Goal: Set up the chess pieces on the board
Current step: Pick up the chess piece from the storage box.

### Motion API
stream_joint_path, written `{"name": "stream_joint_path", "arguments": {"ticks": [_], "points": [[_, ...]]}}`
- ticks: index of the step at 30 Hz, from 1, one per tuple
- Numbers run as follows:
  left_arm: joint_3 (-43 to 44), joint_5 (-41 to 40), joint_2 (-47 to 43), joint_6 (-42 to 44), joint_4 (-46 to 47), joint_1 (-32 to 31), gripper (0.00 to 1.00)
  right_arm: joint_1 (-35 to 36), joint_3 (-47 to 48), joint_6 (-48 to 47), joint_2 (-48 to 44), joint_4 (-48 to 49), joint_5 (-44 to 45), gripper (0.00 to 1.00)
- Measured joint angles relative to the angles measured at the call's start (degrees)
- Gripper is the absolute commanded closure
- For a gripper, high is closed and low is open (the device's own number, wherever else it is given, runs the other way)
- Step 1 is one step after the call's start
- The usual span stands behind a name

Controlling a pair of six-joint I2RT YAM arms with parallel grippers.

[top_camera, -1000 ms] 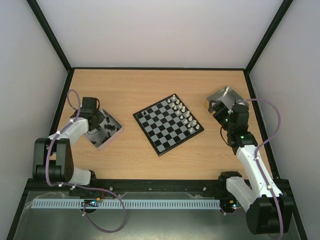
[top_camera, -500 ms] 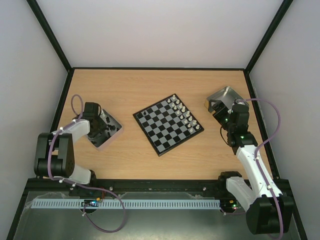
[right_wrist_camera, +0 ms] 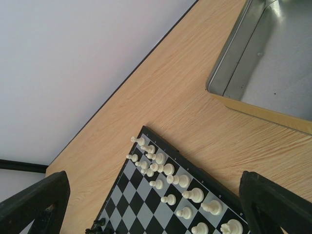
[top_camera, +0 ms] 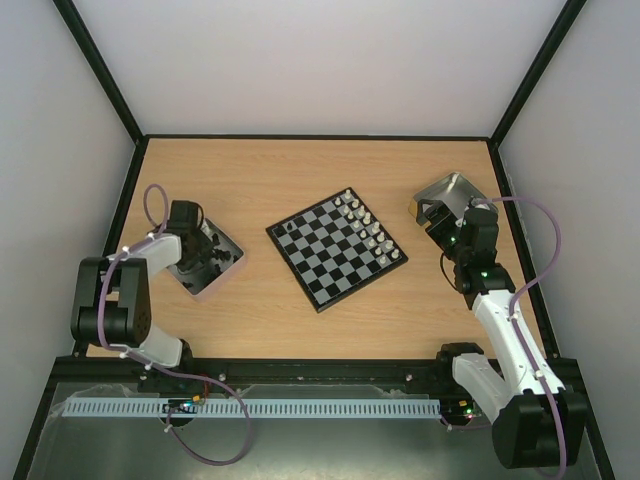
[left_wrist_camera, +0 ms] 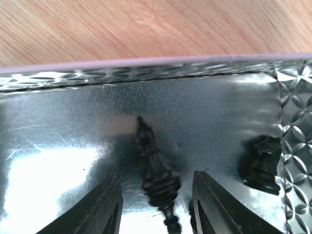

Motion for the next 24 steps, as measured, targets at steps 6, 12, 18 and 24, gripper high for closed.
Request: {"name": "stream_joint_path", "arguments": {"ticks": [6, 12, 18, 24], "points": [[1.0, -1.4, 1.4, 0.2, 0.4, 0.0, 0.65, 0.0, 0.0, 0.0, 0.3, 0.0, 0.0, 0.06], [1.6, -2.8, 2.6, 0.0, 0.8, 0.0, 0.78, 0.0, 0.0, 0.0, 0.5, 0.0, 0.0, 0.06], [1.7, -3.0, 3.0, 0.1, 1.9, 0.0, 0.83, 0.0, 0.0, 0.0, 0.5, 0.0, -0.1, 0.06], [1.2, -1.4, 1.8, -0.2, 1.8, 0.0, 0.83, 0.0, 0.0, -1.1, 1.2, 0.4, -2.6, 0.06]]}}
